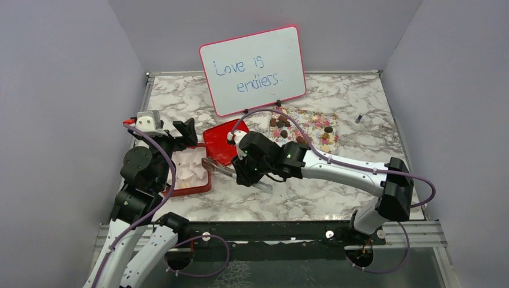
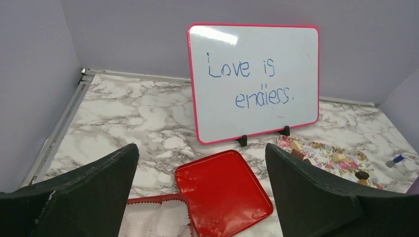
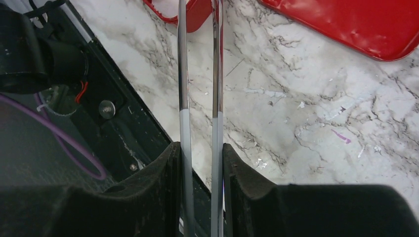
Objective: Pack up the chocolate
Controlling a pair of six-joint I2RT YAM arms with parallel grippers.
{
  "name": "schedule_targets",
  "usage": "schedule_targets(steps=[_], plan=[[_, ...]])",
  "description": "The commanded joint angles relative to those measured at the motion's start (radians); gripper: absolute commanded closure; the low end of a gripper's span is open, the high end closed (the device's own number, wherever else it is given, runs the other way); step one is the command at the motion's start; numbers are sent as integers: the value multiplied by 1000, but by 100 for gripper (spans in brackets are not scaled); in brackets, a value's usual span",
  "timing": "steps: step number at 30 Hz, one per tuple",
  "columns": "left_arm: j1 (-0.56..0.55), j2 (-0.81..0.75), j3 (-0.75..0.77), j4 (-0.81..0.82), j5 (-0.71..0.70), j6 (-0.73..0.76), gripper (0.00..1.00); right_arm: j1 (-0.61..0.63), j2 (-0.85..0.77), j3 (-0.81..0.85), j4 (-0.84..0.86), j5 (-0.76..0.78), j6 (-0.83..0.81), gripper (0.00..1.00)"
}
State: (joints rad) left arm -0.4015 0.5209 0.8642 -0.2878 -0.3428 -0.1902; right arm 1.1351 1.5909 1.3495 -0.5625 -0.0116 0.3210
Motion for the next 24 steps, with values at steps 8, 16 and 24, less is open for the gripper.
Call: schedule_targets(steps=[8,16,24], plan=[[-4,-31,-9,-4,-23,-17,1,60,62,48,27,-57,1,72],[-4,-34,-33,-1,-16,-23,1,88,70,90,-11,-13,10,72],[-5,-41,-30,0,-14,-24,1,106,76,138,-43,31,3,72]])
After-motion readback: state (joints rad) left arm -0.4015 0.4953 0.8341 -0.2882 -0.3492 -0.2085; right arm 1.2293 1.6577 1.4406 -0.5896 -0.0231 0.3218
